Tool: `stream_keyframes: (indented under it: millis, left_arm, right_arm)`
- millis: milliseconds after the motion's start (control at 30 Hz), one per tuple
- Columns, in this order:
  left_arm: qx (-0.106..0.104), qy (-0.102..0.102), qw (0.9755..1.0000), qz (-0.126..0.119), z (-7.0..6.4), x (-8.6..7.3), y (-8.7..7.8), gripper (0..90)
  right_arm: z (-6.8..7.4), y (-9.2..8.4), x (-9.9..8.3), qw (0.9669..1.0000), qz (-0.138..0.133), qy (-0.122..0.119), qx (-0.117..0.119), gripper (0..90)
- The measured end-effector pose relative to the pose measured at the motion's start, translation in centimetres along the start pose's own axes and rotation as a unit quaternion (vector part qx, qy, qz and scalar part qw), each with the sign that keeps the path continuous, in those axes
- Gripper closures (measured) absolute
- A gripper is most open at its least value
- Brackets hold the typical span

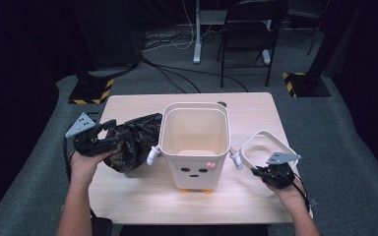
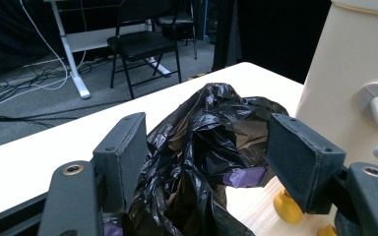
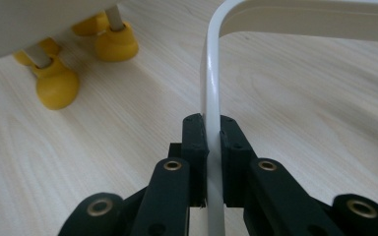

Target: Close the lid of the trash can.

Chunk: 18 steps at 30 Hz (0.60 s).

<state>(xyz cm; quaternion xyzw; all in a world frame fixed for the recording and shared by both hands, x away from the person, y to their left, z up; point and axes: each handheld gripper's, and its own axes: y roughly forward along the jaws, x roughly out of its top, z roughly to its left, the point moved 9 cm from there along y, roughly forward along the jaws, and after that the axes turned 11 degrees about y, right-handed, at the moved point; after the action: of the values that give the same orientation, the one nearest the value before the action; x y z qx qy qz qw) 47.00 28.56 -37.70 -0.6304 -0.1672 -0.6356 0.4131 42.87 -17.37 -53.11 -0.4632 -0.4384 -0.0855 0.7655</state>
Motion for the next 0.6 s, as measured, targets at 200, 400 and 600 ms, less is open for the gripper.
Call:
stream_keyframes:
  millis: [200,400,600]
  left_arm:
    - [0.001,0.002,1.0,-0.006,0.0,0.1,-0.2,32.9]
    - [-0.002,-0.004,0.9998,-0.022,0.0,0.5,-0.5,33.5]
    - [-0.007,-0.013,0.9995,-0.026,-0.1,0.7,-0.7,34.1]
  right_arm:
    - [0.5,-1.2,0.7,0.9998,-0.009,-0.017,0.007,83.4]
    - [0.9,-2.0,1.3,0.9994,-0.007,-0.032,0.011,83.3]
    - [1.8,-2.9,2.5,0.9986,-0.011,-0.048,0.018,83.3]
